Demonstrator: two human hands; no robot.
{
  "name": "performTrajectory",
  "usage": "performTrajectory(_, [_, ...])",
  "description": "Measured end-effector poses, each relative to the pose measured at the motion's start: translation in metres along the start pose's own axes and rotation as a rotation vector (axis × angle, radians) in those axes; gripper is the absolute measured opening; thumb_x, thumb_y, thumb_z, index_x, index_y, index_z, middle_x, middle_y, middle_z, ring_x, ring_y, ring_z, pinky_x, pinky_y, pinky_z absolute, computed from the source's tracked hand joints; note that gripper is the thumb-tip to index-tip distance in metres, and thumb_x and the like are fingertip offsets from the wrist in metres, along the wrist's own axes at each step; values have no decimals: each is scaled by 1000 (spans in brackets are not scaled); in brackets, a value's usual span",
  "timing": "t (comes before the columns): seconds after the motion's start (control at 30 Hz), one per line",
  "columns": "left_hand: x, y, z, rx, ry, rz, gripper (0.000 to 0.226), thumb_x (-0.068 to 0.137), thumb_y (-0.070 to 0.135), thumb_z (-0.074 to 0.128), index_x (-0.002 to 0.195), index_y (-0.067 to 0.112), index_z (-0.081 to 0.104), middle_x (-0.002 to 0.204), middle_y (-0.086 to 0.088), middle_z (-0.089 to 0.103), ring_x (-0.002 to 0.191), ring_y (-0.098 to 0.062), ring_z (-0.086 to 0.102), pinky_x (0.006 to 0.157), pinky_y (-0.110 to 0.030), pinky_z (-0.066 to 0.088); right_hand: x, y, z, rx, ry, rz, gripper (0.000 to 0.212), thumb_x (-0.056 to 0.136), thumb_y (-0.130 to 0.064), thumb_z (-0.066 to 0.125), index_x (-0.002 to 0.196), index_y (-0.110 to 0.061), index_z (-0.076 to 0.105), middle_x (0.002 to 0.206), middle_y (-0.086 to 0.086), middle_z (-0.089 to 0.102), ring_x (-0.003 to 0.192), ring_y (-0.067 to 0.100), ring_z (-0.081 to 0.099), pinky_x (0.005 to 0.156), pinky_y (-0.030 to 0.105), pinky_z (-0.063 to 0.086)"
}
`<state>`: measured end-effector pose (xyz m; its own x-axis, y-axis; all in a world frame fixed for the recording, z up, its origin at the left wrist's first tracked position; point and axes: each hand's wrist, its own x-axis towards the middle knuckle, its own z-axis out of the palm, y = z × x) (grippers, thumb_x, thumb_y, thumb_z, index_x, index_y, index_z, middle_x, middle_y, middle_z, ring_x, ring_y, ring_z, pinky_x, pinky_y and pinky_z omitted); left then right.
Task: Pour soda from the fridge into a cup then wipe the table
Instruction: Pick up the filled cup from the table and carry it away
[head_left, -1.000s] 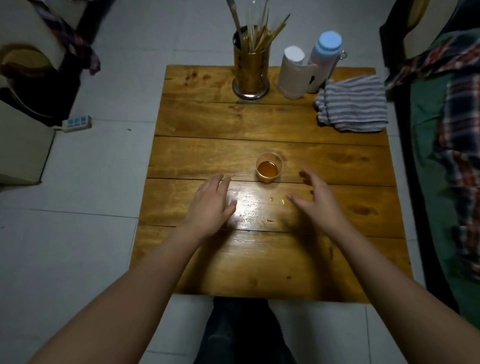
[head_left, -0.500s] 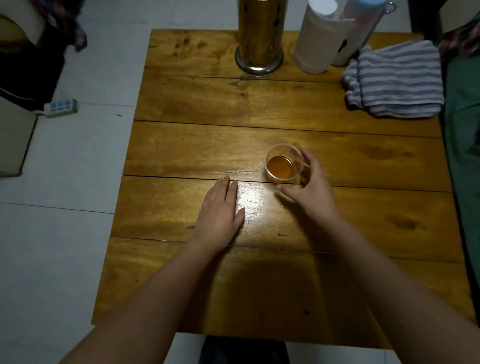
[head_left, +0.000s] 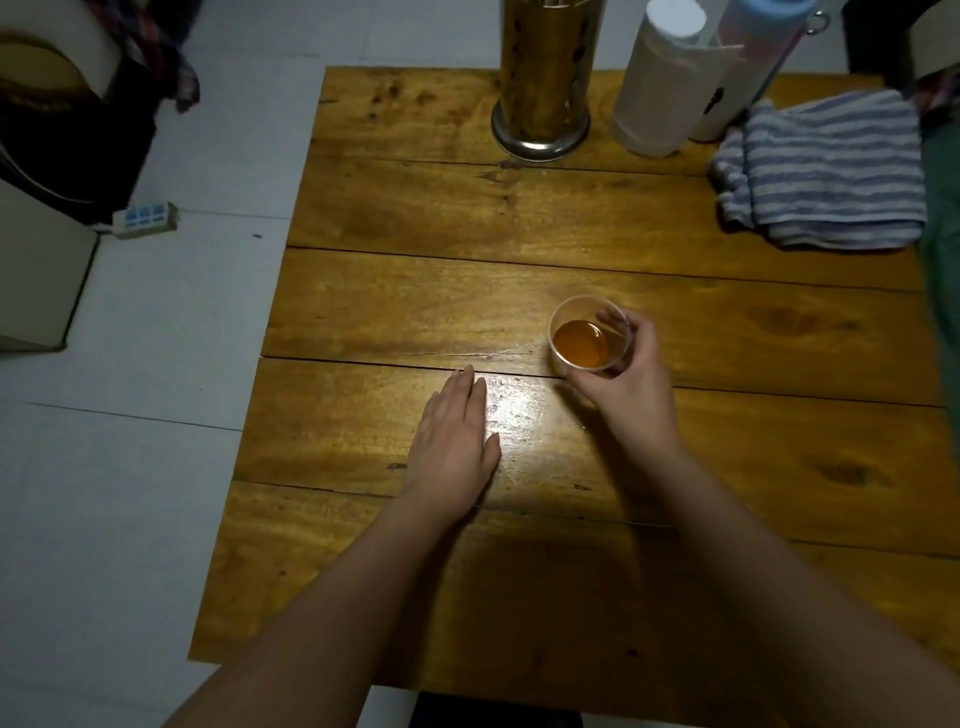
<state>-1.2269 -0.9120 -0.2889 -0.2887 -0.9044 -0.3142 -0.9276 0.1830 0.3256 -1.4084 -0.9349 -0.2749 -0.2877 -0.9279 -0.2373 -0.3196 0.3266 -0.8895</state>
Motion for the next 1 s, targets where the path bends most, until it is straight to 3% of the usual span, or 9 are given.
performTrajectory(0.07, [1,0,-2,-5,-14,-12,64,96,29,40,148,11,7,158,-6,4,145,-18,1,116,-28,-1,-1,-7,-3,-10,-3,-10,81,65,-23,82,132,-17,36,116,-12,48,108,5,48,87,17,38])
performTrajectory(0.23, [4,10,-19,-169,-21,-74,62,95,26,44,147,8,16,154,-8,22,142,-20,18,115,-28,14,-12,-32,-13,-7,-12,-68,76,66,-20,81,129,-17,38,116,-12,50,103,2,49,75,1,36])
performTrajectory(0.3, [4,15,-28,-437,-7,-215,51,94,24,48,141,7,35,143,-10,42,131,-21,38,107,-28,28,-19,-46,-17,10,-33,-88,75,65,-19,82,127,-18,39,118,-9,52,102,3,51,76,1,38])
performTrajectory(0.37, [1,24,-41,-864,40,-415,25,93,20,50,114,12,60,113,-9,63,104,-21,55,91,-29,40,-29,-61,-21,21,-45,-102,75,64,-18,82,126,-19,40,116,-9,52,104,5,52,77,3,39])
performTrajectory(0.43, [-6,32,-59,-1199,67,-540,17,93,17,48,83,16,61,86,-6,64,81,-22,57,76,-31,45,-42,-76,-23,16,-48,-134,73,63,-18,83,123,-20,41,115,-10,53,105,6,53,81,4,38])
performTrajectory(0.47, [-12,35,-69,-1300,48,-576,19,93,17,47,78,16,59,81,-5,63,75,-20,57,70,-29,45,-50,-83,-25,16,-53,-152,72,64,-18,83,122,-20,42,115,-11,53,105,5,53,82,5,39])
performTrajectory(0.57, [-31,44,-96,-1449,-21,-580,22,94,20,41,84,13,60,89,-9,67,78,-17,63,75,-29,50,-74,-109,-32,17,-82,-184,69,65,-21,83,121,-22,42,112,-15,52,99,-2,53,81,5,41])
performTrajectory(0.7, [-64,53,-127,-1561,-80,-543,31,96,23,33,90,10,61,89,-10,67,81,-20,65,74,-28,51,-105,-139,-40,8,-102,-203,68,64,-25,83,118,-26,43,108,-22,52,100,-2,53,86,17,44])
performTrajectory(1.0, [-138,56,-179,-1716,-40,-483,42,99,34,31,113,4,56,94,-13,66,76,-19,69,69,-27,56,-161,-197,-47,5,-240,-275,63,64,-20,83,113,-27,42,110,-18,53,98,-8,52,81,4,41])
